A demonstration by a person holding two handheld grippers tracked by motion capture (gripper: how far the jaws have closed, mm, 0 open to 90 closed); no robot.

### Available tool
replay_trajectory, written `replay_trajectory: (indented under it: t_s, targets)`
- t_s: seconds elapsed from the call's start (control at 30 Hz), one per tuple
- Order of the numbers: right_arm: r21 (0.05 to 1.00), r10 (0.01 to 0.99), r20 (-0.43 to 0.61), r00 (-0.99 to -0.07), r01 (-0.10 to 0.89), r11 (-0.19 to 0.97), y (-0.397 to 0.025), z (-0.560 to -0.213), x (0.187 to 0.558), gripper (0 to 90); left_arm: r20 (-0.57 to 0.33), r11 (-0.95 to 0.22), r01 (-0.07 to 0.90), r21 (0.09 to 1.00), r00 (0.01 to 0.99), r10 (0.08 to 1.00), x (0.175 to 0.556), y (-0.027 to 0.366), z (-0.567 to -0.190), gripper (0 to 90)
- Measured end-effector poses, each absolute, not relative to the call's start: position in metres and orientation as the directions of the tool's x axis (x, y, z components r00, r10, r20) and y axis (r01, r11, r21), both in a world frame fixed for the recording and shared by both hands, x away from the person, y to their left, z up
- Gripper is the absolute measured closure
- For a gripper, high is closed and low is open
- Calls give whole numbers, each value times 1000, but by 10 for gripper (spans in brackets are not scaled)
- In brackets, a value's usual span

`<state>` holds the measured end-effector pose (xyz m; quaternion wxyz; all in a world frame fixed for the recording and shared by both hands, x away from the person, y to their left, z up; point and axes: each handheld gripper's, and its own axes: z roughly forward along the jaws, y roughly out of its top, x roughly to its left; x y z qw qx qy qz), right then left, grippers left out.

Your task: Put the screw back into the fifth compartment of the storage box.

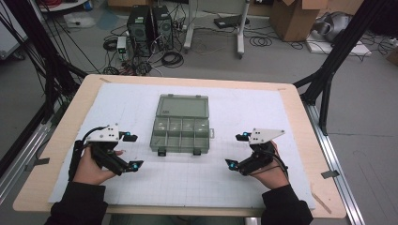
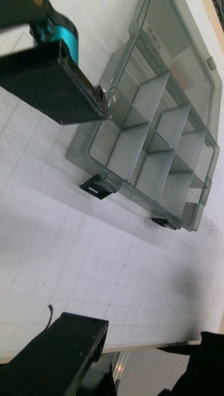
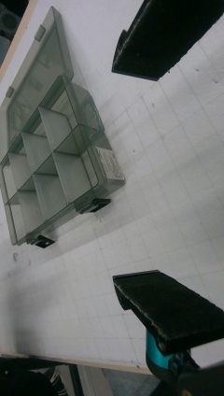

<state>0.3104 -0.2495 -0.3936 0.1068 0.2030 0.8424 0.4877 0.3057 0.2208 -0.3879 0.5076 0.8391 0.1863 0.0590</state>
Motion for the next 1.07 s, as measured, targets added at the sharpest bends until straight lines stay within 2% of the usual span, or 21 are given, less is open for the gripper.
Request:
replay_trajectory:
  t_s: [1.07]
  targets:
    - [880,453,21,-891,232,415,-256,-388,309,4,-103,-382,256,888,921,377,306,226,-391,17]
